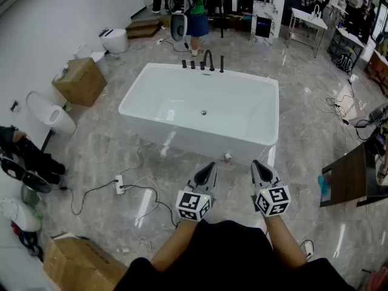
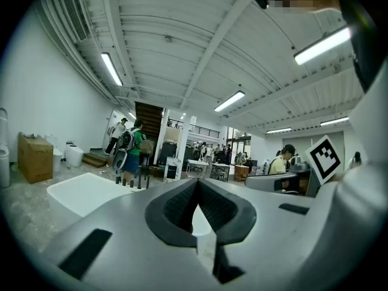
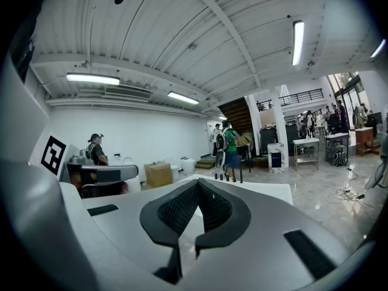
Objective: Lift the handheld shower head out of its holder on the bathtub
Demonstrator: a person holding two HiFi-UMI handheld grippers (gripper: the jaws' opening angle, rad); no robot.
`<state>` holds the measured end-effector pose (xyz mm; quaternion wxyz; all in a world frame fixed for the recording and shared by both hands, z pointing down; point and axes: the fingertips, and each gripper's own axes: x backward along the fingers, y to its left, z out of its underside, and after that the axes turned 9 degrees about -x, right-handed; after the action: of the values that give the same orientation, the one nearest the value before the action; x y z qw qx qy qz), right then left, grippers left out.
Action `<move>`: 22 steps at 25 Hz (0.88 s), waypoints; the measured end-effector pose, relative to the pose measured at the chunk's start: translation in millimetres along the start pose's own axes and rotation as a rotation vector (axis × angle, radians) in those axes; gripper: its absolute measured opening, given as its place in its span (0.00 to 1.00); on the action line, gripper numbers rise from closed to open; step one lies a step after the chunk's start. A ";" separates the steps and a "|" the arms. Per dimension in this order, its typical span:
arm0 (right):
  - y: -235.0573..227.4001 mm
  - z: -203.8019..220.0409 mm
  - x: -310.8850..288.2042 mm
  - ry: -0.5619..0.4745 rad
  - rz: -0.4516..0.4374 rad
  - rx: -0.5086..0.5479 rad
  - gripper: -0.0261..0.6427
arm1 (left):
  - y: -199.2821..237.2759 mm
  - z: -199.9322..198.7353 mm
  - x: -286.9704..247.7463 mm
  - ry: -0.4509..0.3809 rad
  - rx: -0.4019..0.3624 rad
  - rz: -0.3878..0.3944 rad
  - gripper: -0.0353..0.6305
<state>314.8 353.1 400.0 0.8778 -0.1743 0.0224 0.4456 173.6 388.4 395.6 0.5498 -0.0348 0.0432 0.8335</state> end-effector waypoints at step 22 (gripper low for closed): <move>-13.2 -5.5 13.5 -0.053 0.019 0.042 0.04 | 9.2 7.2 12.9 -0.007 -0.007 -0.018 0.05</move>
<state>334.0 354.7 396.0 0.8773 -0.1440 0.0102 0.4577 160.1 397.5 401.7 0.5575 -0.0343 0.0380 0.8286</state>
